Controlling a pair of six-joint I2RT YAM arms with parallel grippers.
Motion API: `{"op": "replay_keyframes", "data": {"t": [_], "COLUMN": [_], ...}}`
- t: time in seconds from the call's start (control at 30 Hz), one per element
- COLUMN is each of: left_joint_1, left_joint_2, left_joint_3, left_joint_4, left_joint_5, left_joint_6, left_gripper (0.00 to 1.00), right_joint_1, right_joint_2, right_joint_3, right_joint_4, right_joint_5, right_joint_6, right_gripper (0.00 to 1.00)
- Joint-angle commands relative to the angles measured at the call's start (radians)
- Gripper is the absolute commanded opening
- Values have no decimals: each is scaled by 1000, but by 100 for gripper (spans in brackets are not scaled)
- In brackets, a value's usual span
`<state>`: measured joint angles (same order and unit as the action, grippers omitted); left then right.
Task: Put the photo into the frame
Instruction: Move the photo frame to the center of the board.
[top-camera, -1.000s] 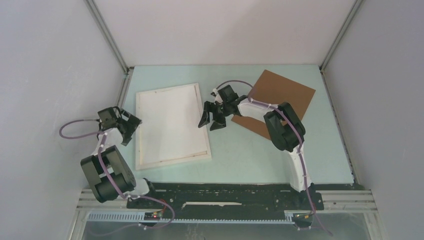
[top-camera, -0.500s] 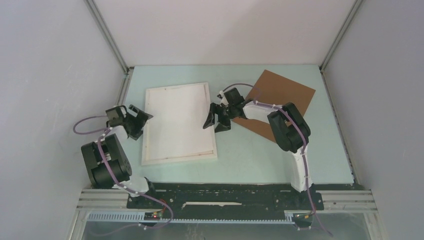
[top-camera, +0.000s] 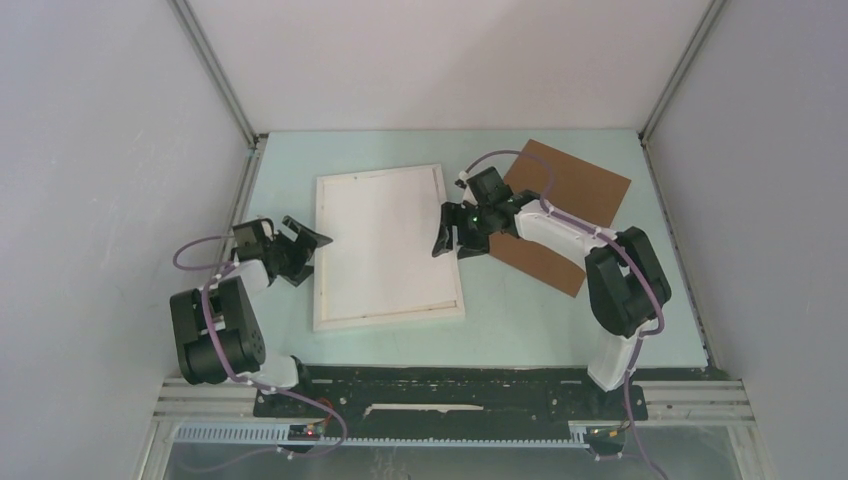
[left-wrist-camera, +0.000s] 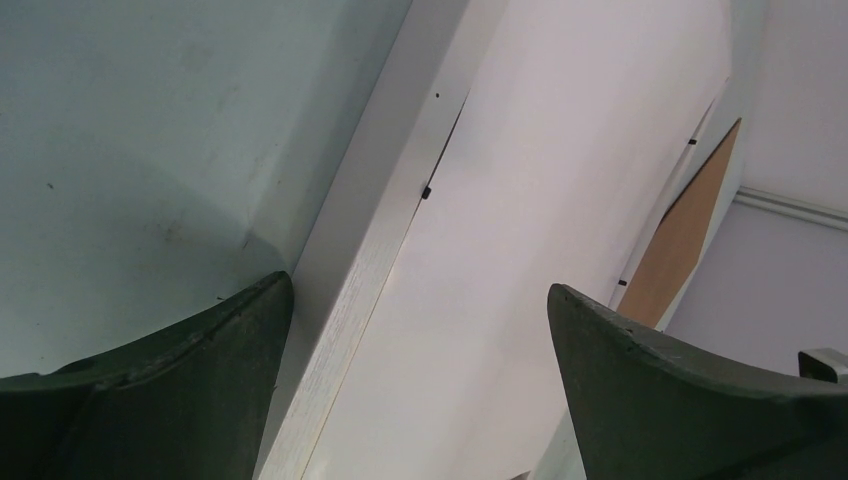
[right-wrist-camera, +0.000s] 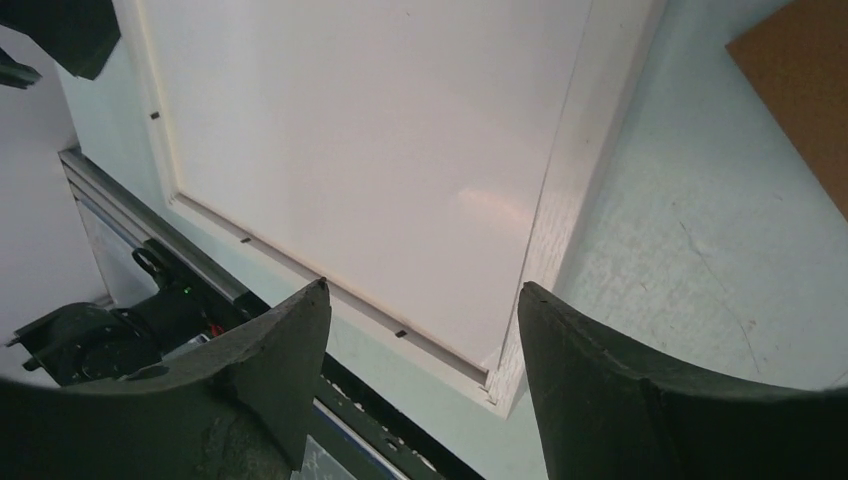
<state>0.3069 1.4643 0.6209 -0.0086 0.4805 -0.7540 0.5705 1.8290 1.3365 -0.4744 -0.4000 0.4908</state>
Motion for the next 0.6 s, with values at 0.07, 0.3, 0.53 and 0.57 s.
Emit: {"op": "replay_keyframes", "data": {"t": [0.07, 0.3, 0.53, 0.57], "left_joint_1": [-7, -6, -8, -8], "left_joint_2": [-54, -63, -68, -72], "left_joint_3": [-18, -23, -39, -41], "left_joint_4": [-29, -30, -9, -7], "left_joint_5": [48, 50, 59, 60], "left_joint_6": [21, 21, 3, 1], "left_gripper": [100, 100, 100, 100], "right_joint_1": [6, 11, 25, 28], "right_joint_2": [-18, 22, 53, 55], "right_joint_3": [-56, -75, -123, -126], "right_joint_4": [7, 61, 120, 124], "right_joint_5": [-21, -59, -70, -65], "right_joint_6": [-14, 4, 41, 44], "right_gripper": [75, 71, 68, 68]}}
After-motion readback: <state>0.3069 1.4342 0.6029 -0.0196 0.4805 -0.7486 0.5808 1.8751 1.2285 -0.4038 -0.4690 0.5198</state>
